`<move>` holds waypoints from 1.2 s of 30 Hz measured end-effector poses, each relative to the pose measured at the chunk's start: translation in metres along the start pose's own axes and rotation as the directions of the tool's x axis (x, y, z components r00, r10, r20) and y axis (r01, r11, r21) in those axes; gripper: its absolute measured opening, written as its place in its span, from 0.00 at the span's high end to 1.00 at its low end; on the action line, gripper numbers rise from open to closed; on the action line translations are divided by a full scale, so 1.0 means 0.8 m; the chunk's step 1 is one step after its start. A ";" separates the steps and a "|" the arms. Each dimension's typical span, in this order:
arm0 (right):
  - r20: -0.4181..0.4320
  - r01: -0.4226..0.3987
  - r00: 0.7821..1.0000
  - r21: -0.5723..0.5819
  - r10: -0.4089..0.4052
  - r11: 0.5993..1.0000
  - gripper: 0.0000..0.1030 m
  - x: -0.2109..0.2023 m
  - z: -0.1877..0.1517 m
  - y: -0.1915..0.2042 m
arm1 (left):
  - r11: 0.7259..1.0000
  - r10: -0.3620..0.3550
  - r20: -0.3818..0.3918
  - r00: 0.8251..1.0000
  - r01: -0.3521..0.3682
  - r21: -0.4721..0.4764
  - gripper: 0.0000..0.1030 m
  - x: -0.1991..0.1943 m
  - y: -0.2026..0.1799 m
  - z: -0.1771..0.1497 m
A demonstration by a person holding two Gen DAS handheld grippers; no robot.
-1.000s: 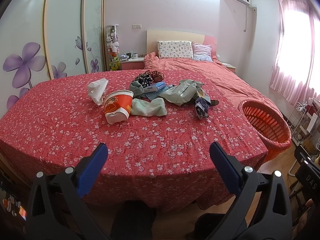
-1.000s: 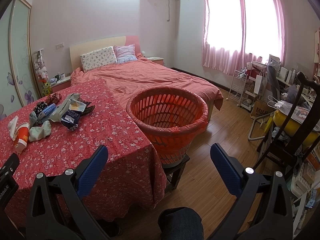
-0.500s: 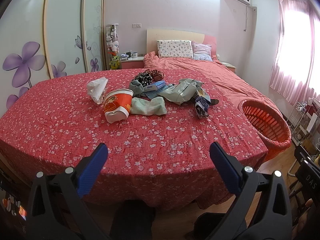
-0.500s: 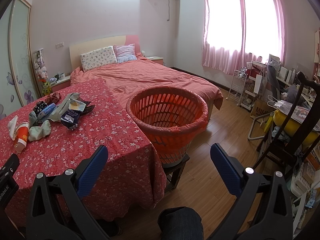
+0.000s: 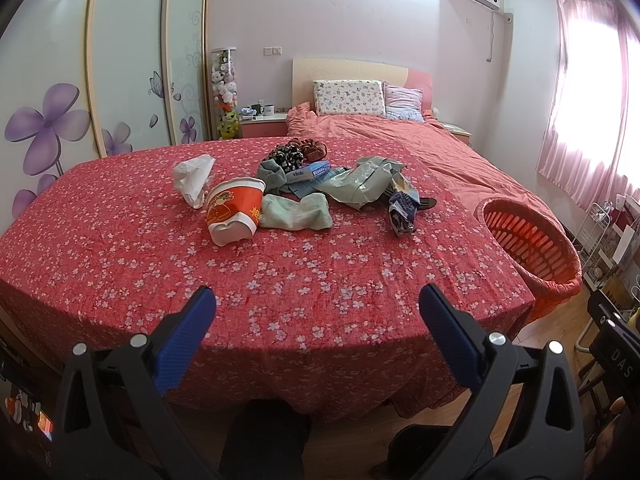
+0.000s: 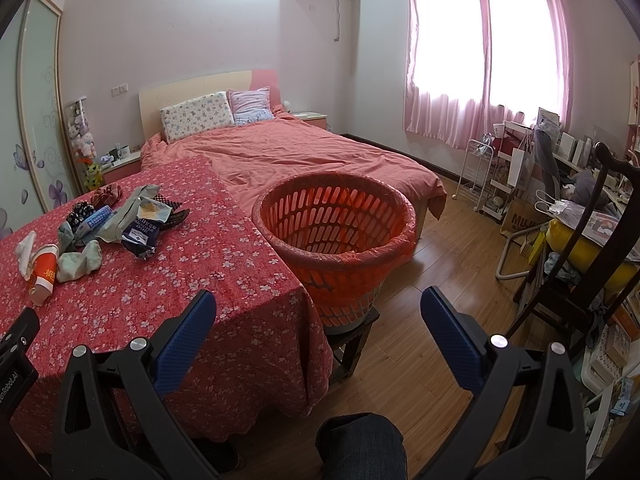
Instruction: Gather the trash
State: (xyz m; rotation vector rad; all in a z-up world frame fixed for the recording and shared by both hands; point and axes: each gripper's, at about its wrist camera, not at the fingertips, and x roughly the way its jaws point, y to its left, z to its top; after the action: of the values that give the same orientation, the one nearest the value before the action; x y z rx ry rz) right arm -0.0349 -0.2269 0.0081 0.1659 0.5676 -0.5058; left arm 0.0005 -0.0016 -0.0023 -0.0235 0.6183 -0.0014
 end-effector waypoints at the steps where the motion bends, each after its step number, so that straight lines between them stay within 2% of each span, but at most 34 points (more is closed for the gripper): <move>1: 0.000 0.000 1.000 0.000 0.000 1.000 0.02 0.000 0.000 0.000 | 1.000 0.000 0.000 1.000 0.000 0.000 0.04 0.000 0.000 0.000; 25: -0.006 0.002 1.000 -0.002 -0.002 1.000 0.02 0.004 -0.001 0.003 | 1.000 0.000 -0.011 1.000 0.000 -0.006 0.04 0.004 -0.002 -0.006; 36: -0.038 -0.037 0.999 -0.053 0.035 0.998 0.02 0.025 -0.001 0.037 | 0.996 0.046 -0.051 0.998 -0.050 -0.072 0.04 0.039 0.046 0.003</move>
State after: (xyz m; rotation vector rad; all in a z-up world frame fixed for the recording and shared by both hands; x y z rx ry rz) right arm -0.0059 -0.2093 -0.0029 0.1341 0.6126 -0.4532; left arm 0.0271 0.0348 -0.0192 -0.0803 0.6677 0.0673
